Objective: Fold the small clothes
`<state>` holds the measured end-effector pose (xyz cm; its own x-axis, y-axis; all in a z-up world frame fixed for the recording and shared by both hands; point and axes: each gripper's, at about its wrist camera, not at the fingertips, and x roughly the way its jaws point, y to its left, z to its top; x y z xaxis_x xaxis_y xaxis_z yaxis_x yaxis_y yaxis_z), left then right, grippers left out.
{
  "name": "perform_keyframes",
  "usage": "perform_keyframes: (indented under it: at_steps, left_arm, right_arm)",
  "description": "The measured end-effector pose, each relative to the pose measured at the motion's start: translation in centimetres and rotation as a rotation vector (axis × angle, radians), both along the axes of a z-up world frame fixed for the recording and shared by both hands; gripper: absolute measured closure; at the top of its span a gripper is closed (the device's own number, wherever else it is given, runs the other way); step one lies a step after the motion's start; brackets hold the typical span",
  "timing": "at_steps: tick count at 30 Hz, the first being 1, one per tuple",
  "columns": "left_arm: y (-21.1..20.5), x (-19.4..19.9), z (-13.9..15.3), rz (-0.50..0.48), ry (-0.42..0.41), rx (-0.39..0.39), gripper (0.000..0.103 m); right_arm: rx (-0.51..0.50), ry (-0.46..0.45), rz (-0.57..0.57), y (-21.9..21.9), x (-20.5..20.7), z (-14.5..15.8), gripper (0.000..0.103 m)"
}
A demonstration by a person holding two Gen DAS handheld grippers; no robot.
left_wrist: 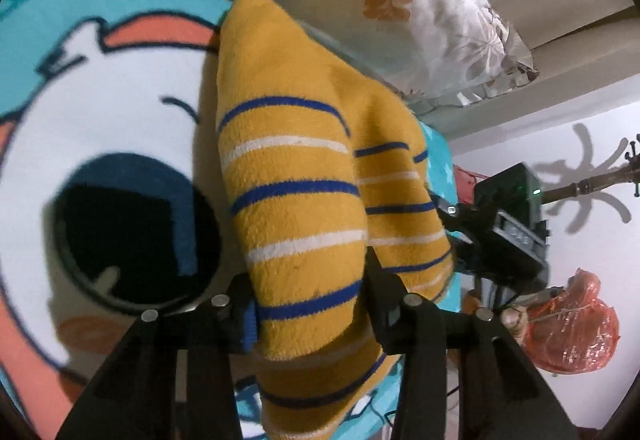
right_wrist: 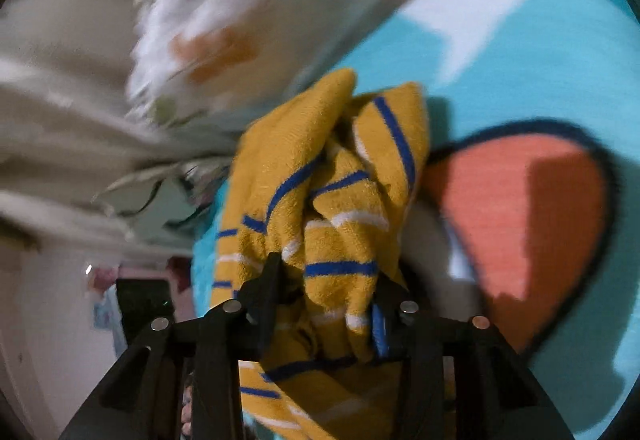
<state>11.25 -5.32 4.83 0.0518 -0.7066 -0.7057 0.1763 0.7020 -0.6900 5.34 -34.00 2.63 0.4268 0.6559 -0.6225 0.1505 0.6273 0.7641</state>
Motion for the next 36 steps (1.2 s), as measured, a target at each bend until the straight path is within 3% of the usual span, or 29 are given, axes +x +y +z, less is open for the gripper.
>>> perform_keyframes:
  at_steps: [4, 8, 10, 13, 17, 21, 24, 28, 31, 36]
  left_arm:
    - [0.9, 0.1, -0.3, 0.031, -0.004, 0.06, 0.061]
    - [1.0, -0.6, -1.5, 0.019, -0.001, 0.144, 0.056]
    - [0.8, -0.9, -1.3, 0.023, -0.013, 0.162, 0.054]
    - [1.1, -1.2, -0.8, 0.028, -0.027, 0.201, 0.051]
    - [1.3, -1.4, 0.1, 0.045, -0.04, 0.26, 0.048]
    - [2.6, -1.9, 1.2, 0.089, -0.063, 0.305, 0.043]
    - [4.1, -2.3, 1.9, 0.108, -0.075, 0.323, 0.042]
    - [5.3, -2.8, 2.8, 0.108, -0.123, 0.381, 0.039]
    - [5.7, -3.2, 3.0, 0.113, -0.143, 0.408, 0.038]
    - [6.7, -3.6, 2.4, 0.101, -0.134, 0.409, 0.038]
  right_arm:
    - [-0.042, -0.027, 0.049, 2.6, 0.3, 0.6, 0.062]
    - [-0.137, 0.022, -0.014, 1.0, -0.9, -1.2, 0.064]
    - [-0.138, 0.053, -0.061, -0.9, -1.9, -1.8, 0.053]
    - [-0.202, 0.072, -0.128, -2.8, -3.2, -1.2, 0.048]
    - [-0.34, 0.019, -0.17, -2.5, -4.1, 2.6, 0.048]
    - [-0.461, -0.123, -0.127, 1.3, -4.1, 7.8, 0.048]
    - [-0.491, -0.18, -0.061, 4.4, -3.8, 9.1, 0.048]
    - [-0.503, -0.12, 0.042, 7.1, -3.0, 6.4, 0.048]
    - [-0.564, -0.03, 0.029, 6.9, -2.9, 3.4, 0.049]
    - [-0.661, -0.004, -0.052, 6.4, -3.9, 4.6, 0.045]
